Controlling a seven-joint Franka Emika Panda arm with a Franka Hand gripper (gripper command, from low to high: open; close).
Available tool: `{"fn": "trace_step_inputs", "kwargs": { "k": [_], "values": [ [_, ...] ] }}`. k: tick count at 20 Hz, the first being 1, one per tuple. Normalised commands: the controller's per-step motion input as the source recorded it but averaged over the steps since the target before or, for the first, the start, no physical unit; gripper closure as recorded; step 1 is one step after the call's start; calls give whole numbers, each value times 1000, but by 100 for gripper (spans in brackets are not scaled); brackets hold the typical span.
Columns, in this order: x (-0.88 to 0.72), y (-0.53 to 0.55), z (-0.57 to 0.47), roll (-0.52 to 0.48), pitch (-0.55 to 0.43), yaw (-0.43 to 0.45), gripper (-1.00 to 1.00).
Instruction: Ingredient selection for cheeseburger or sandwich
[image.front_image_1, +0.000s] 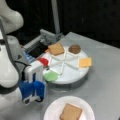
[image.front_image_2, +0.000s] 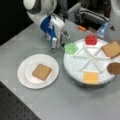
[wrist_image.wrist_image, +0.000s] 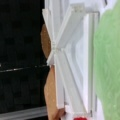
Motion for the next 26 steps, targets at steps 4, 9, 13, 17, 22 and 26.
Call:
{"fn": "trace_step_inputs", "kwargs": {
  "k": [4, 9, 13, 17, 22, 26],
  "values": [
    [96, 47, -45, 101, -118, -58, 100],
    [114, 30, -60, 63, -109, -64, 100],
    [117, 13, -71, 48, -107, -63, 100],
    [113, -5, -68, 39, -99, -58, 100],
    [108, 25, -16, 59, -90, -45, 100],
    [120, 61, 33, 79, -87, -40, 100]
  ]
}}
